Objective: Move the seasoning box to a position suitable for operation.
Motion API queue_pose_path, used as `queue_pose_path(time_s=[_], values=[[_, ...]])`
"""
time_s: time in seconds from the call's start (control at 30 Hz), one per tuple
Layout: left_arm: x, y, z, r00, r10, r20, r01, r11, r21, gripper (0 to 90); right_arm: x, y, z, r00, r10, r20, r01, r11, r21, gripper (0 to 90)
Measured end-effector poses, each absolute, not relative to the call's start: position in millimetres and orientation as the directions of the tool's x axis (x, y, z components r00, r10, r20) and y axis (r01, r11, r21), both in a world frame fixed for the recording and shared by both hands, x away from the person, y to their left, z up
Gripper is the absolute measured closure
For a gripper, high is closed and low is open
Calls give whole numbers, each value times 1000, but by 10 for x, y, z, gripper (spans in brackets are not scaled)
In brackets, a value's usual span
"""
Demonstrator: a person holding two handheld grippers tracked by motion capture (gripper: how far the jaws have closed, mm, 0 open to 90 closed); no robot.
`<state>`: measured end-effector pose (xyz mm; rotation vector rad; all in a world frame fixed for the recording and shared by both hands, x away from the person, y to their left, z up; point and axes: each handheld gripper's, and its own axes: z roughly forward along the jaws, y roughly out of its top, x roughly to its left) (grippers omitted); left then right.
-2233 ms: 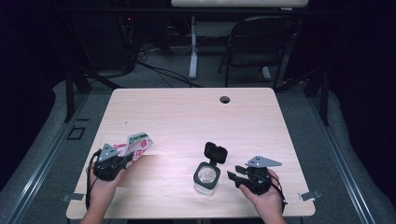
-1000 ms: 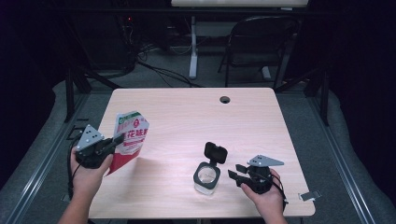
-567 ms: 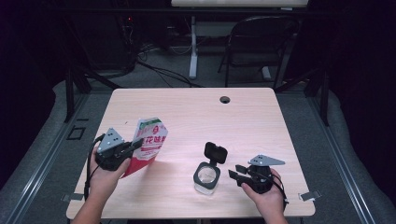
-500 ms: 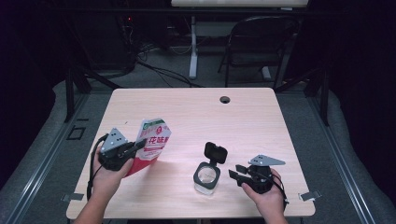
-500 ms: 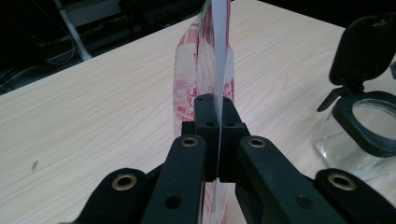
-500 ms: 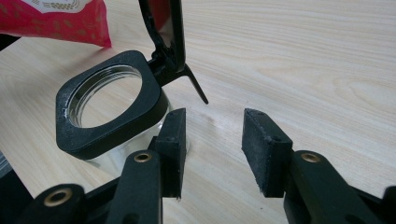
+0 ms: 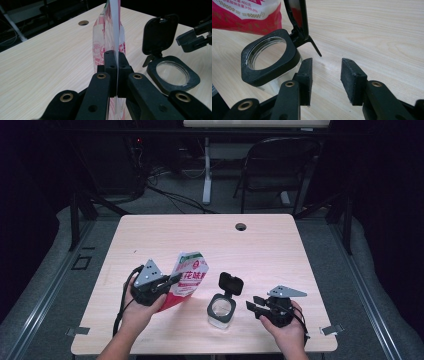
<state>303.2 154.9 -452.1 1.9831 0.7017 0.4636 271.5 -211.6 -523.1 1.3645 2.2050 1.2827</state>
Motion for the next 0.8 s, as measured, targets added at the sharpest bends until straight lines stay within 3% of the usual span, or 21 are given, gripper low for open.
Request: queue_pose_path(time_s=[0.67, 0.8], values=[[2720, 1757, -4855, 792, 605, -80, 339, -328, 882, 900, 2678, -2063, -5055, -595, 768, 238, 601, 229, 766, 603], [2719, 1801, -4935, 797, 584, -151, 378, -288, 880, 900, 2652, -2066, -4979, -604, 758, 245, 584, 212, 784, 598]])
